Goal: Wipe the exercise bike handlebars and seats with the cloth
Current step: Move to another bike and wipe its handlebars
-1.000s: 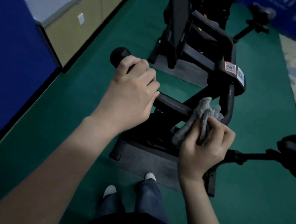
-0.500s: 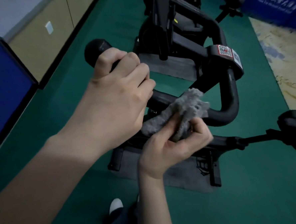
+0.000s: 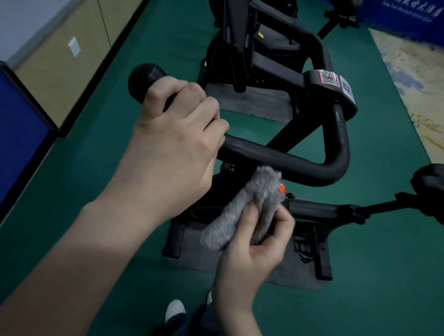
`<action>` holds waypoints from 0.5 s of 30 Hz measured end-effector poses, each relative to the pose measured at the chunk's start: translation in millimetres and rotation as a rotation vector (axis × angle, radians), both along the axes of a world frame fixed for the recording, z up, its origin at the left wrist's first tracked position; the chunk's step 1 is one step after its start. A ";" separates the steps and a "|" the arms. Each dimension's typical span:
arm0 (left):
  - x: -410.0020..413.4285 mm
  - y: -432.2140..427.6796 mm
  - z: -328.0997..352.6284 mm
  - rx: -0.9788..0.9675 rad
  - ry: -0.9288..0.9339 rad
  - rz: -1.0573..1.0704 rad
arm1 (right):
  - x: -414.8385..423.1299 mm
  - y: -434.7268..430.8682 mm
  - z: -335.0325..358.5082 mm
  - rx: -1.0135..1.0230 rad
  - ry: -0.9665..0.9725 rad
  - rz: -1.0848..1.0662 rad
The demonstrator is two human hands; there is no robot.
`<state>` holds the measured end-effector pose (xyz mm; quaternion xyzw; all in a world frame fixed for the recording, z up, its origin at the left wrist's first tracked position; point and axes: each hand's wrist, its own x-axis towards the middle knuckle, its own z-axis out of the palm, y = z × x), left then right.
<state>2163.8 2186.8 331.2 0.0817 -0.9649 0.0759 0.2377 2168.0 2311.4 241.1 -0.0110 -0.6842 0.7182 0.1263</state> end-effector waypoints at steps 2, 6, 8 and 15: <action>0.0 0.8 -0.3 -0.009 0.005 0.010 | 2.4 7.4 -1.0 -0.119 -0.247 0.060; -0.8 3.2 -0.1 -0.009 0.025 0.016 | -30.4 -2.8 12.5 -0.424 -0.495 0.126; -0.9 3.7 0.4 -0.013 0.035 0.022 | -37.4 -15.4 22.6 -0.527 -0.495 0.194; -2.5 4.8 -1.8 -0.026 0.048 0.029 | -27.3 -24.6 23.5 -0.502 -0.532 0.471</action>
